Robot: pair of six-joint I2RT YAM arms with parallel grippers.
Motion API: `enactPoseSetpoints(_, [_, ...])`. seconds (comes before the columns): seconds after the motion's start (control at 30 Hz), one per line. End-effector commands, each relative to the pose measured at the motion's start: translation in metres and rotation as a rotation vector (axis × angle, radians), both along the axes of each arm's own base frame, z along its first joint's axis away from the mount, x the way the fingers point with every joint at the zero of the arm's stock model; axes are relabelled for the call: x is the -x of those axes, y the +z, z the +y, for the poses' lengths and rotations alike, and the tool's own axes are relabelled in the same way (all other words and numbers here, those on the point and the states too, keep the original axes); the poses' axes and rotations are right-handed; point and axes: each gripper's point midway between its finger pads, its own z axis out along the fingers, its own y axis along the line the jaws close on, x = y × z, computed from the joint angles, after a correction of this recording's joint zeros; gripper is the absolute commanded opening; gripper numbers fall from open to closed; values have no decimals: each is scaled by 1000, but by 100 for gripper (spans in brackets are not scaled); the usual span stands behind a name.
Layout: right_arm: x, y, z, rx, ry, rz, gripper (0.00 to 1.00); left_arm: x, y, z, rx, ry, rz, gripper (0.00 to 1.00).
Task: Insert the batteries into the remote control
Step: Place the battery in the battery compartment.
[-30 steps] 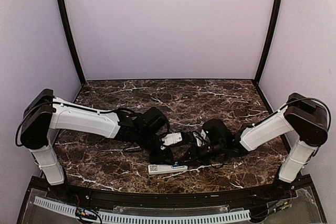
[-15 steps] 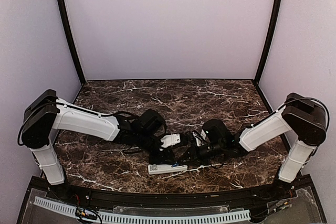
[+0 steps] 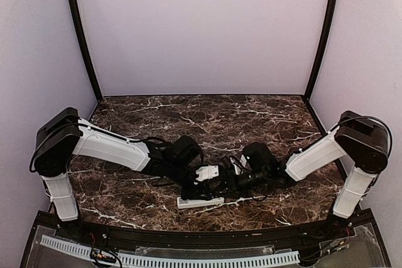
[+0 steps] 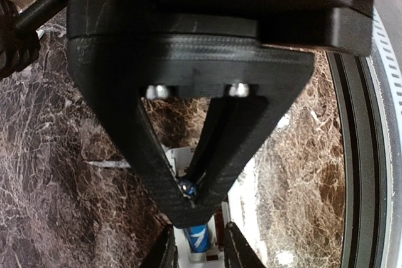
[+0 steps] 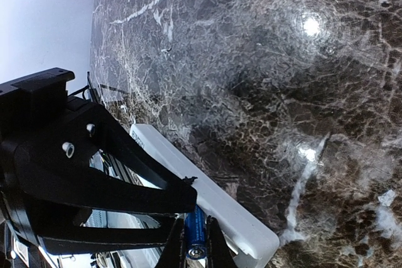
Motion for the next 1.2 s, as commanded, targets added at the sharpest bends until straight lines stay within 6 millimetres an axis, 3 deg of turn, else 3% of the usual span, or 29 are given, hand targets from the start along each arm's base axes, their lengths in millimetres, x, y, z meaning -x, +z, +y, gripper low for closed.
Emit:
enactPoseSetpoints(0.0, [21,-46,-24,154,-6,82,0,8,-18,5,-75,-5,40,24])
enactPoseSetpoints(0.23, [22,-43,-21,147,-6,76,0,14,-26,15,-133,-2,60,22])
enactPoseSetpoints(0.4, [22,-43,-21,148,-8,72,0,19,-30,17,-145,-10,63,10])
enactPoseSetpoints(0.77, [17,-33,-19,147,-10,32,0,28,-36,24,-193,-27,61,0])
enactPoseSetpoints(1.17, [6,-4,-15,153,-6,-44,16,32,-40,29,-235,-61,35,0])
